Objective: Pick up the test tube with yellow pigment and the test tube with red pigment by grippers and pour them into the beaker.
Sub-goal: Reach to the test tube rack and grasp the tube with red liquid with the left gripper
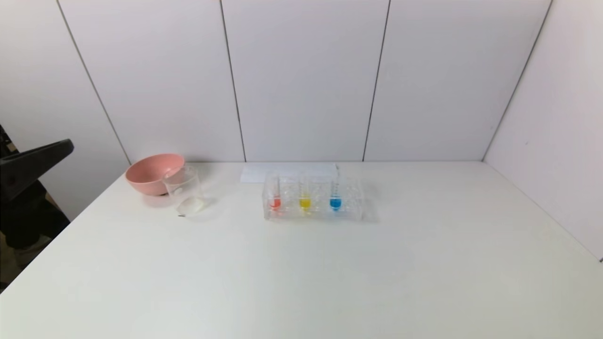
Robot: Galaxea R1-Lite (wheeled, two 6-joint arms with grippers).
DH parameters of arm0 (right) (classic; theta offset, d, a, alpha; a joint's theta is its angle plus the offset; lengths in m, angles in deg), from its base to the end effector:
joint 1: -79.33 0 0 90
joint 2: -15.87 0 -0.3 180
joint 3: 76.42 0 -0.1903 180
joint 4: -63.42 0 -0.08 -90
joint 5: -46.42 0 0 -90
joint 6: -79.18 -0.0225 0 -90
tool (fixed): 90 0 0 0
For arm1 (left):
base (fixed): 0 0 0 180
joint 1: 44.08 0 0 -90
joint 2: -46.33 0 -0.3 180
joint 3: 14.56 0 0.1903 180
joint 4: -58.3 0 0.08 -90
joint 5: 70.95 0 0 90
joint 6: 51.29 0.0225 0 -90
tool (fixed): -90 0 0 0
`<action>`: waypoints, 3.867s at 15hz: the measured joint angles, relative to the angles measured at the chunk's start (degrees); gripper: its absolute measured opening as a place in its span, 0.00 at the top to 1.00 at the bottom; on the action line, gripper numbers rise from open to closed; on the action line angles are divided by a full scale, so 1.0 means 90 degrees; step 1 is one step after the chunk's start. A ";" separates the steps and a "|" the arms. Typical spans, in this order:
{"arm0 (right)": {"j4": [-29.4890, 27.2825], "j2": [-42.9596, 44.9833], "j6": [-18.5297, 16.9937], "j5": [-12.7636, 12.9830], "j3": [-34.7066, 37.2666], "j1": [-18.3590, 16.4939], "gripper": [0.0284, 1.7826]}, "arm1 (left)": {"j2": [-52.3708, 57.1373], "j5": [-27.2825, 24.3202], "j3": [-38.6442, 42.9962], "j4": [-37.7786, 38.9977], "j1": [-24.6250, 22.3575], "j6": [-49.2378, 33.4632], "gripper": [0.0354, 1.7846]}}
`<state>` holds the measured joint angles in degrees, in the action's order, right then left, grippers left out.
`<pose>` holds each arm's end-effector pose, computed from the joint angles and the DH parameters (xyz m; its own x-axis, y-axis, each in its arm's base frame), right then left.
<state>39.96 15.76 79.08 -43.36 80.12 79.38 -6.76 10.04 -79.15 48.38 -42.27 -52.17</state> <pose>-0.0228 -0.0001 0.0758 1.0000 -0.0030 -0.0019 0.0030 1.0000 0.0017 0.1083 -0.0069 0.2806 0.9818 -0.1877 0.0272 0.1881 0.9821 -0.0110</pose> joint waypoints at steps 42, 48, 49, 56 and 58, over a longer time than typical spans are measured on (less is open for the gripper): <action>0.0000 0.0000 0.0000 0.0000 0.0000 0.0000 0.05 | -0.6312 0.1040 0.0699 0.6809 0.2616 -0.0005 0.01; 0.0000 0.0000 0.0000 0.0003 0.0000 -0.0003 0.05 | -0.6847 0.1193 0.0429 0.6878 0.2827 0.0003 0.01; 0.0000 0.0000 0.0000 0.0000 0.0000 -0.0003 0.05 | -0.6920 0.1193 0.0362 0.6867 0.2830 0.0003 0.01; 0.0000 0.0000 0.0000 0.0000 0.0003 0.0000 0.05 | -0.7493 0.1249 -0.0459 0.6504 0.2790 0.0004 0.01; 0.0000 0.0000 0.0000 0.0003 0.0003 -0.0003 0.05 | -0.7570 0.1334 -0.0622 0.6270 0.2789 0.0003 0.01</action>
<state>39.96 15.76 79.08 -43.33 80.14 79.35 -74.89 22.05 -84.75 104.81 -17.17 -52.14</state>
